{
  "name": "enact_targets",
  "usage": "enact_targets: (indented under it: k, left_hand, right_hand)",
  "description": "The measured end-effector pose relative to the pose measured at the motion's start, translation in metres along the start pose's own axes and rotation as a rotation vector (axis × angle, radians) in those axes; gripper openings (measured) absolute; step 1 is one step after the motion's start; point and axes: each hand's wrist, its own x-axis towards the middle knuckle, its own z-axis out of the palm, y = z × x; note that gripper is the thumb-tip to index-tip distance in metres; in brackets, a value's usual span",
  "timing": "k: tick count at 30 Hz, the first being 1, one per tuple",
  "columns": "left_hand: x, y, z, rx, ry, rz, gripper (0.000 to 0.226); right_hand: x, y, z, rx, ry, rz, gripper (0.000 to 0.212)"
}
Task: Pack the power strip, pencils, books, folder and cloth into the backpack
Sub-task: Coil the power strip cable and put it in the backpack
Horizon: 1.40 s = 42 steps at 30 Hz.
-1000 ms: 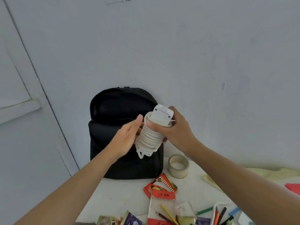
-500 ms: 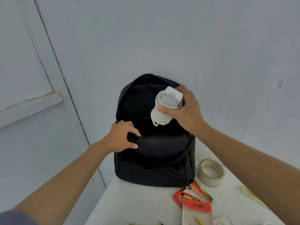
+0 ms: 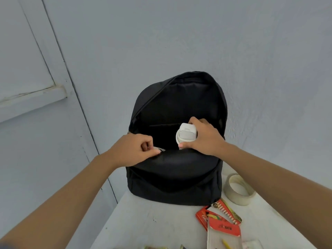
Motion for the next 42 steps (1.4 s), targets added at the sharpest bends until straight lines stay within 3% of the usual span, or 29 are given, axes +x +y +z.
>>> enact_targets:
  k: [2,5,9,12,15,17,19,22,26,30,35,39,42]
  left_hand:
    - [0.002,0.002,0.01,0.153,-0.045,0.026,0.035]
    - [0.005,0.001,0.028,0.409,0.0,0.062,0.072]
    - [0.002,0.002,0.036,0.495,0.067,0.096,0.103]
    - [0.002,-0.004,0.031,0.402,-0.022,0.121,0.102]
    - [0.004,-0.01,0.026,0.413,-0.134,0.171,0.092]
    - [0.002,-0.008,0.029,0.386,-0.132,0.174,0.08]
    - [0.001,-0.008,0.032,0.333,-0.039,0.157,0.072]
    - [0.004,-0.011,0.038,0.277,0.15,0.093,0.078]
    - [0.01,-0.009,0.044,0.196,0.314,0.049,0.069]
    - [0.018,-0.007,0.045,0.205,0.303,-0.008,0.064]
    - [0.026,-0.004,0.048,0.252,0.294,-0.016,0.058]
    - [0.034,-0.001,0.052,0.284,0.322,-0.016,0.058]
    - [0.038,-0.001,0.053,0.291,0.343,0.021,0.061]
  right_hand:
    - [-0.001,-0.001,0.004,-0.04,-0.059,-0.025,0.063]
    - [-0.004,0.002,0.013,-0.079,-0.064,-0.049,0.062]
    - [-0.001,-0.001,0.017,-0.089,-0.065,-0.019,0.062]
    - [0.009,-0.004,0.017,-0.061,-0.189,0.003,0.057]
    - [0.02,-0.004,0.02,-0.115,-0.517,0.018,0.054]
    - [0.022,-0.004,0.026,-0.11,-0.619,0.047,0.05]
    - [0.021,-0.003,0.034,-0.047,-0.548,0.043,0.045]
    - [0.017,0.004,0.043,0.086,-0.287,0.031,0.036]
    - [0.01,0.004,0.041,-0.066,-0.168,0.104,0.053]
    - [0.013,-0.001,0.038,-0.128,-0.197,0.165,0.06]
    - [0.017,0.007,0.04,-0.059,-0.009,0.133,0.042]
    - [0.017,0.012,0.04,-0.061,-0.015,0.083,0.036]
    - [0.018,0.012,0.035,-0.124,0.009,-0.189,0.049]
